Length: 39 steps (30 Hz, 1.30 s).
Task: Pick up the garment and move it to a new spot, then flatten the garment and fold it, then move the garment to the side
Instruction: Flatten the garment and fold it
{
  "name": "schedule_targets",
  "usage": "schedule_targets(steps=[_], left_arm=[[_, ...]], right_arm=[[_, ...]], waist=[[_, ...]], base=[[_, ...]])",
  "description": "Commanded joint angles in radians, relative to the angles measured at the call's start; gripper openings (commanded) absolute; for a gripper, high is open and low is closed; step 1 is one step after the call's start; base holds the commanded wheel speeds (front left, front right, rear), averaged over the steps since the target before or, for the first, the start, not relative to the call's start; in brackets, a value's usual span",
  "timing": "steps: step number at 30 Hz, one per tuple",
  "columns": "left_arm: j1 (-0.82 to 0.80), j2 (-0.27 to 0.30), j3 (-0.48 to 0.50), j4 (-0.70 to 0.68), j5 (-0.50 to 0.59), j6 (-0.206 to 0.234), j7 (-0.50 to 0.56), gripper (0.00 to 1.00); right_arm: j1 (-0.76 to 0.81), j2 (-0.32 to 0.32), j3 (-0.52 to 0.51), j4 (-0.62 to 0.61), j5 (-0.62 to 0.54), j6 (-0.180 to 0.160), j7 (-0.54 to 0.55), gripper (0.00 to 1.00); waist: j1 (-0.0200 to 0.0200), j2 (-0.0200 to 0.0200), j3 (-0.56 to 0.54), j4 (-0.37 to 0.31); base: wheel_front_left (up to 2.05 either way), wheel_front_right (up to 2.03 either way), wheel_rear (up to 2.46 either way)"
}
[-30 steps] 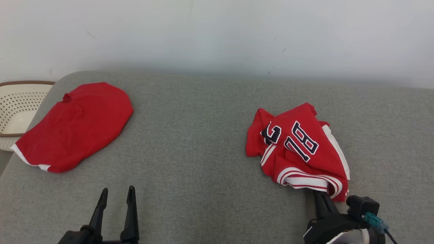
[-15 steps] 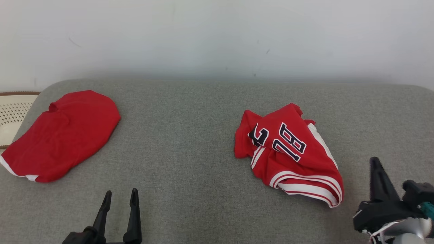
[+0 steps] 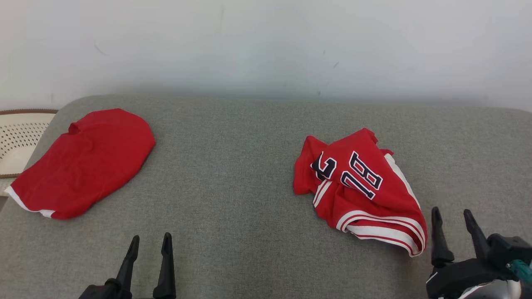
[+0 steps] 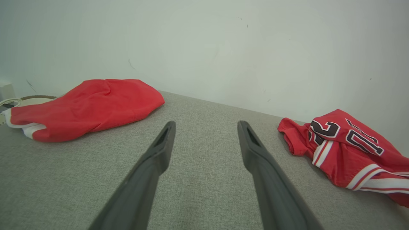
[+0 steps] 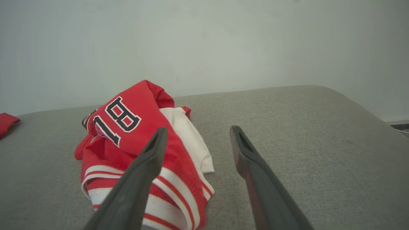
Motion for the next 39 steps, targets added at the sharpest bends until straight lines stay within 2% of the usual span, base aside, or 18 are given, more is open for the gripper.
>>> schedule_targets(steps=[1,6,14,19,27,28,29,30,34,39], left_arm=[[0.006,-0.001,0.001,0.002,0.005,-0.001,-0.004,1.0],[0.005,-0.002,-0.002,0.004,0.007,-0.001,-0.004,1.0],[-0.011,-0.002,-0.014,0.01,-0.002,-0.002,-0.004,1.0],[-0.019,-0.002,-0.02,0.008,-0.013,0.006,-0.004,1.0],[-0.021,-0.002,-0.031,0.017,-0.021,0.009,-0.004,1.0],[-0.023,-0.002,-0.034,0.019,-0.022,0.008,-0.004,1.0],[-0.023,-0.002,-0.035,0.021,-0.022,0.008,-0.004,1.0],[-0.022,-0.002,-0.036,0.023,-0.021,0.008,-0.004,1.0],[-0.012,-0.002,-0.033,0.028,-0.016,0.009,-0.004,1.0],[0.007,-0.002,-0.03,0.026,-0.018,0.013,-0.004,1.0]], right_arm=[[0.012,0.005,0.022,0.006,0.012,0.001,0.004,1.0],[-0.002,-0.001,0.077,0.037,0.027,0.001,0.022,1.0],[-0.048,-0.053,0.15,0.145,0.029,0.001,0.085,1.0],[-0.071,-0.089,0.16,0.227,0.026,0.001,0.111,1.0],[-0.151,-0.103,0.152,0.393,0.011,0.001,0.103,1.0],[-0.159,-0.101,0.151,0.422,0.016,0.001,0.108,0.59],[-0.17,-0.101,0.153,0.447,0.016,0.001,0.105,0.07],[-0.18,-0.099,0.155,0.463,0.017,0.001,0.095,0.0],[-0.211,-0.09,0.162,0.518,0.028,0.001,0.054,0.0],[-0.257,-0.113,0.171,0.545,0.032,0.001,-0.005,0.0]], waist=[[0.0,0.0,0.0,0.0],[0.0,0.0,0.0,0.004],[0.0,0.0,0.01,0.027],[0.0,0.0,0.019,0.05],[0.0,0.0,0.023,0.071],[0.0,0.0,0.021,0.075],[0.0,0.0,0.018,0.077],[0.0,0.0,0.015,0.079],[0.0,0.0,0.0,0.079],[0.0,0.0,-0.018,0.068]], base=[[0.0,0.0,0.0],[0.0,0.0,0.0],[0.0,0.0,0.0],[0.0,0.0,0.0],[0.0,0.0,0.0],[0.0,0.0,0.0],[0.0,0.0,0.0],[0.0,0.0,0.0],[0.0,0.0,0.0],[0.0,0.0,0.0]])
